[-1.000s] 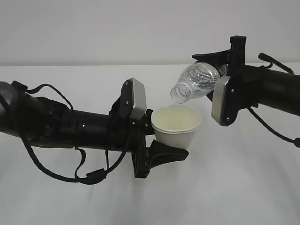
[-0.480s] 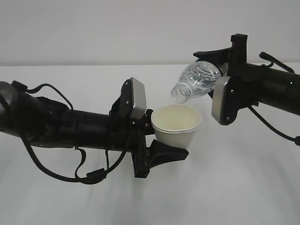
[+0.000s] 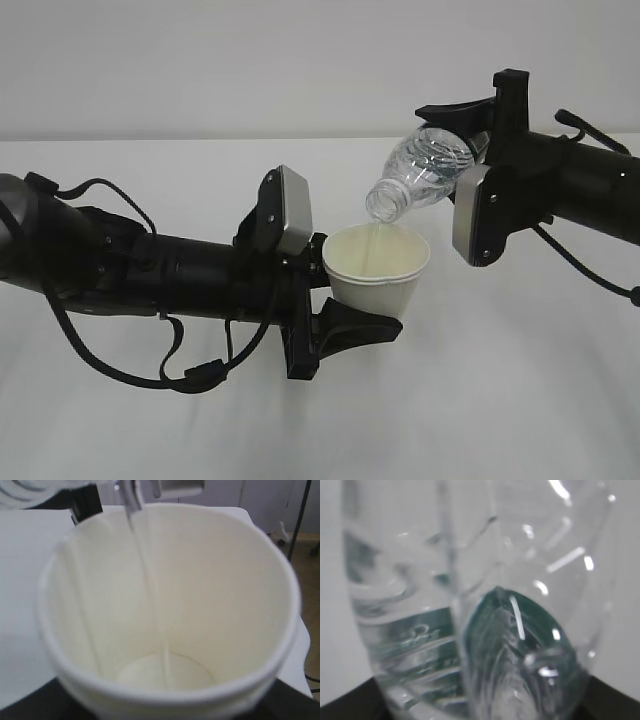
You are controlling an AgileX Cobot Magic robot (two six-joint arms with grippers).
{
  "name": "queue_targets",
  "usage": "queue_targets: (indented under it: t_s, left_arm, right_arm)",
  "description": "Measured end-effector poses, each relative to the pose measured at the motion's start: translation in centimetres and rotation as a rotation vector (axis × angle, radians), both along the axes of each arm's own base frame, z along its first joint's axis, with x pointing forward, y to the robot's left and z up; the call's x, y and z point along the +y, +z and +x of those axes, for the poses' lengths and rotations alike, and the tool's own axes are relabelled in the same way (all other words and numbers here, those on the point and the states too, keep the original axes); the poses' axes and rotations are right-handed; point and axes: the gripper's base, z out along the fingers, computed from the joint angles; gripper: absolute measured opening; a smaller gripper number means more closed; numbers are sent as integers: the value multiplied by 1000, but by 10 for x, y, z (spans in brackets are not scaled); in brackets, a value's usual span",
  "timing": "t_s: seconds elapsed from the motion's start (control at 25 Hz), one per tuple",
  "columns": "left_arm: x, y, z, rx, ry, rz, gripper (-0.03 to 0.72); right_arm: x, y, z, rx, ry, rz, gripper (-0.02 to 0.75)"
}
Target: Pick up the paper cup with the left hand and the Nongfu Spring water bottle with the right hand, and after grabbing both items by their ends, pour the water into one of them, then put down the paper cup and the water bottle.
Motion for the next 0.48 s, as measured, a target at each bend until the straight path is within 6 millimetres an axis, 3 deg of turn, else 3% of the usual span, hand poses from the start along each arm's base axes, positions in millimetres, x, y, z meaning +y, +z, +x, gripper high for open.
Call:
queue_targets:
  t_s: [0.48]
  left_arm:
    - [0, 1, -1, -1, -7, -11, 445]
  right_arm:
    - [0, 0, 0, -19, 2, -19, 447]
